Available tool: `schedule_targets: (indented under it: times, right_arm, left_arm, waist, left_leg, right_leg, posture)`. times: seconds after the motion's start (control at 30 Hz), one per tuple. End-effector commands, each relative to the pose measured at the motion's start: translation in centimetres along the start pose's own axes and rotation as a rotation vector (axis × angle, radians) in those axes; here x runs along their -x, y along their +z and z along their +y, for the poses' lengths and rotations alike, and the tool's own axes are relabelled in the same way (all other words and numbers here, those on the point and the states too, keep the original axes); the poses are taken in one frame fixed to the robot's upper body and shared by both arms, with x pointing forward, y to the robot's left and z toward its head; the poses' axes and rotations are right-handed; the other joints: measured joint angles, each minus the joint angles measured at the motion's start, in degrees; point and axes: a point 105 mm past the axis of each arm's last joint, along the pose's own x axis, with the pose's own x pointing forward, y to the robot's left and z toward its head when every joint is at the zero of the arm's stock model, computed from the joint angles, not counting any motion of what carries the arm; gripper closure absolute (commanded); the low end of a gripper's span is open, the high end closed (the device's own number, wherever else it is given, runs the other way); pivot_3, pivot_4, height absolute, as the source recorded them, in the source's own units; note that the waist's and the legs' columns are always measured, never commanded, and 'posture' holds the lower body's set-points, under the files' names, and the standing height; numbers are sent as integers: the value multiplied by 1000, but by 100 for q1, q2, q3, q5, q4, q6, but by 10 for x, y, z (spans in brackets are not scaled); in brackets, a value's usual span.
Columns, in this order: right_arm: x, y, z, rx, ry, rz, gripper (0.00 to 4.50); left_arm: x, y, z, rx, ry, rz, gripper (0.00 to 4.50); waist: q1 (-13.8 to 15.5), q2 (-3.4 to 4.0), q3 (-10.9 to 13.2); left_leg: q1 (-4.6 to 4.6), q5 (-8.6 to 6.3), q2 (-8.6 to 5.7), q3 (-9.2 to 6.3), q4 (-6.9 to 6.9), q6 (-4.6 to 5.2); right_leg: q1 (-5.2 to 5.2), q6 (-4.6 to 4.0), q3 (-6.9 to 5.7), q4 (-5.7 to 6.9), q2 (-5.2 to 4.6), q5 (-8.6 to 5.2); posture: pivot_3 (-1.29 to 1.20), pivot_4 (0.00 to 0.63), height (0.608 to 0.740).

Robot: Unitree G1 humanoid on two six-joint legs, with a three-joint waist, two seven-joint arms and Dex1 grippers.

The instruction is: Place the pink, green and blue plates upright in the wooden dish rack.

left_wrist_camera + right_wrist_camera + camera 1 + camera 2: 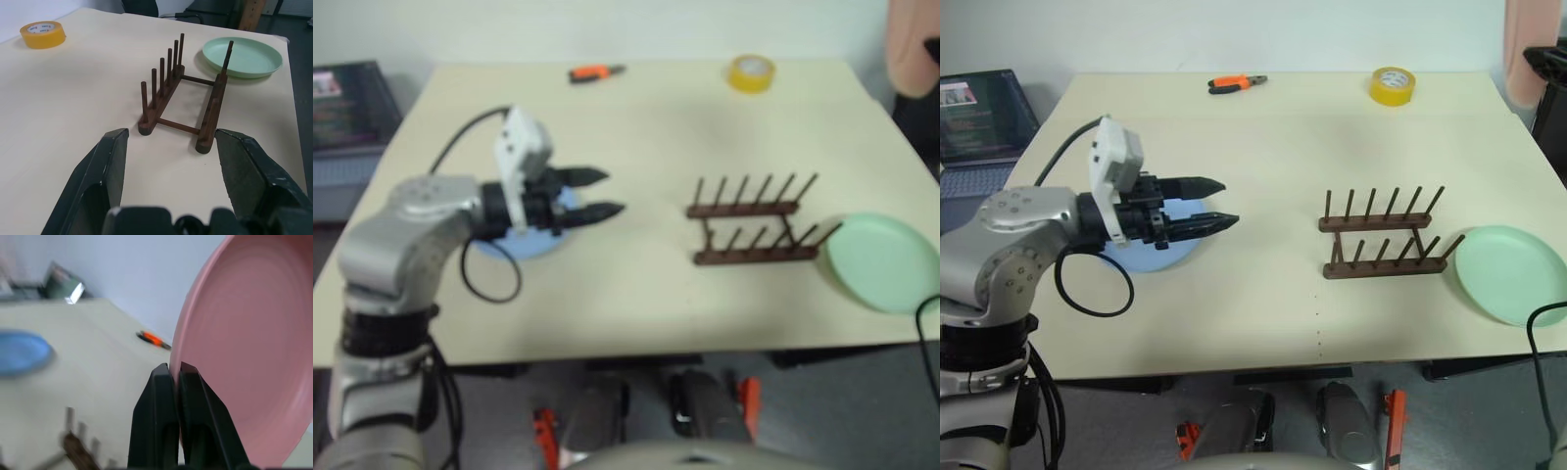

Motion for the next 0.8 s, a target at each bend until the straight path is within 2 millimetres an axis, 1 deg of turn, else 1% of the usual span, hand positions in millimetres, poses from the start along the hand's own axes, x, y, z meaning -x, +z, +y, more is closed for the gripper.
schedule_targets:
  times: [0.03, 0.07, 0.13, 0.27, 0.43, 0.53, 0.8]
  right_arm:
    - [18, 36, 19, -164, 56, -225, 4455]
    - [20, 36, 24, -207, 74, -247, 4455]
    - [23, 28, 28, -297, 77, -251, 4455]
    - [20, -5, 35, -432, 71, -180, 4455]
    - [19, -39, 47, -493, 85, -44, 4455]
    - [21, -43, 45, -501, 74, -27, 4455]
    - [22, -49, 49, -517, 82, 28, 4455]
  left_arm:
    - [-1, 12, -1, -43, -16, -36, 1425]
    - [-1, 12, -2, -41, -20, -38, 1425]
    - [-3, 11, -3, -35, -30, -38, 1425]
    - [-7, 9, -5, -25, -52, -43, 1425]
    - [-10, 11, -5, -24, -64, -50, 1425]
    - [-10, 11, -5, -24, -68, -52, 1425]
    - [-10, 10, -7, -17, -77, -52, 1425]
  waist:
    - [7, 1, 0]
    - [8, 1, 0]
    - [12, 1, 0]
    - [9, 0, -1]
    - [13, 1, 0]
    - [1, 1, 0]
    - [-2, 0, 0]
  left_leg:
    - [0, -1, 0, 0, 1, 1]
    - [0, -1, 0, -1, -1, 2]
    - [0, -1, 1, -3, -4, 3]
    - [1, -7, 1, 1, 0, 14]
    - [2, -5, 0, 8, 3, 23]
    - [2, -5, 1, 7, 0, 23]
    - [1, -5, 1, 8, 1, 23]
  right_leg:
    - [0, 0, 0, 1, 0, 0]
    - [-1, 0, 0, 1, 0, 0]
    - [-2, 0, -3, 1, 0, 0]
    - [1, 1, -1, 1, 0, 0]
    - [1, 8, 6, 2, 0, 4]
    - [0, 8, 4, 2, 0, 3]
    - [1, 10, 4, 1, 0, 3]
  posture:
    - [0, 150, 740]
    - [0, 150, 740]
    - [0, 150, 740]
    - [0, 150, 740]
    - [0, 150, 740]
    - [0, 150, 740]
    - [0, 150, 740]
